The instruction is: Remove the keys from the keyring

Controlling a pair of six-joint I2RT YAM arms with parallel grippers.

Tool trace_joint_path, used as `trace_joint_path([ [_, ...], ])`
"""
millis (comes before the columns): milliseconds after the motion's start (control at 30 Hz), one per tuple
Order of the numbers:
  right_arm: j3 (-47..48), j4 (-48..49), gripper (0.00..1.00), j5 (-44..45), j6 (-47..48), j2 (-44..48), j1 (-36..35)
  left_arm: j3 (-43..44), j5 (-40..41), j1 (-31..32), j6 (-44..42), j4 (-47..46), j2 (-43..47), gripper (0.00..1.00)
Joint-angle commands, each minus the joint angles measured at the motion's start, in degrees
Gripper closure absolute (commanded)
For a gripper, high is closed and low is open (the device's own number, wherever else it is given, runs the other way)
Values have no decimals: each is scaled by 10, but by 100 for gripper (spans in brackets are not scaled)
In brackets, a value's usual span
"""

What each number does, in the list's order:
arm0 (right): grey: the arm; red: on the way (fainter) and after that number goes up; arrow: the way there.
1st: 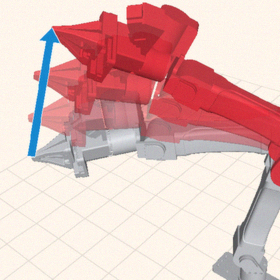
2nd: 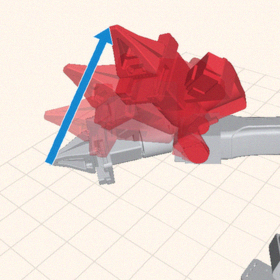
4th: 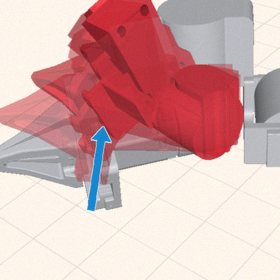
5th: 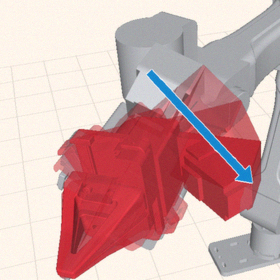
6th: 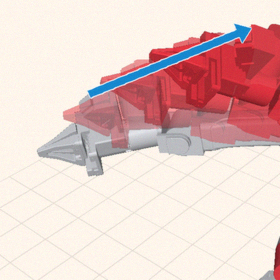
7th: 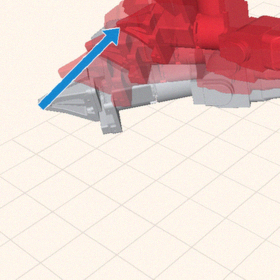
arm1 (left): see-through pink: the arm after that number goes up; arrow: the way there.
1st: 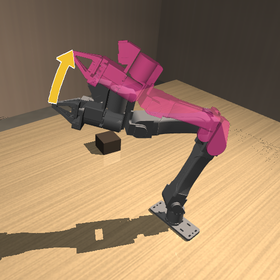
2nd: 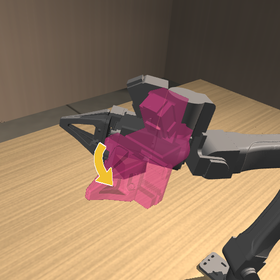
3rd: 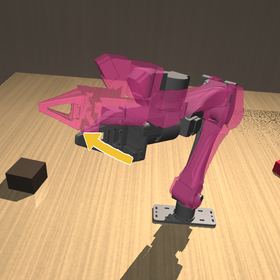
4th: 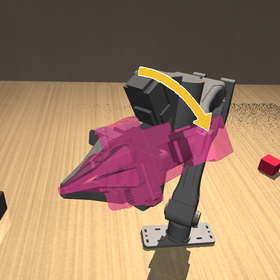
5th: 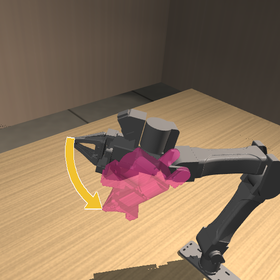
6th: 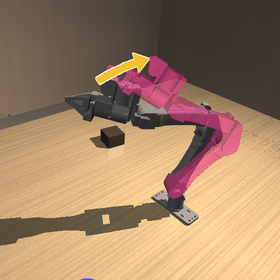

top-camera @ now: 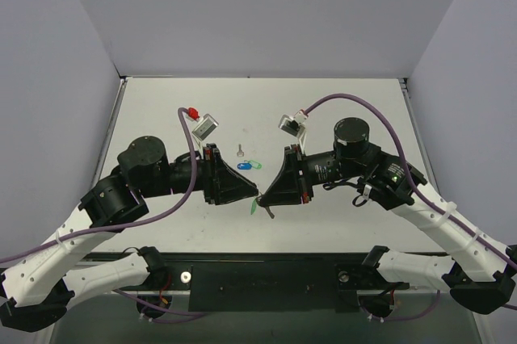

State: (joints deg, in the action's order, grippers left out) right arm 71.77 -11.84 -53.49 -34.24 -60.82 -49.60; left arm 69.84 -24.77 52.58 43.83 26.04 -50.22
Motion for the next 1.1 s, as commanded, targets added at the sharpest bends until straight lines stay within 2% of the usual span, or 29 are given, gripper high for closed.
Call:
trace_joint_path([
  [0,28,6,100,-21,11,-3,-6,0,-21,2,-9,-41,2,64],
  [367,34,-5,100,-24,15,-6,-8,-5,-48,2,-8,-56,-4,68],
  [567,37,-9,100,-23,20,-7,-11,-9,-54,2,-1,-69,-6,82],
  [633,39,-12,100,-22,21,-8,-11,-11,-59,2,2,-72,-7,100],
  [867,36,-13,100,-3,23,-1,-12,-27,-24,2,18,-87,9,100],
  [933,36,-13,83,10,21,2,-11,-32,-9,2,27,-100,16,100],
  [967,36,-13,69,15,21,6,-11,-34,-4,2,32,-105,20,100],
  [1000,34,-9,64,17,21,9,-11,-38,7,2,41,-114,23,100],
  [1067,24,15,61,31,10,17,-11,-42,26,2,52,-122,27,100],
])
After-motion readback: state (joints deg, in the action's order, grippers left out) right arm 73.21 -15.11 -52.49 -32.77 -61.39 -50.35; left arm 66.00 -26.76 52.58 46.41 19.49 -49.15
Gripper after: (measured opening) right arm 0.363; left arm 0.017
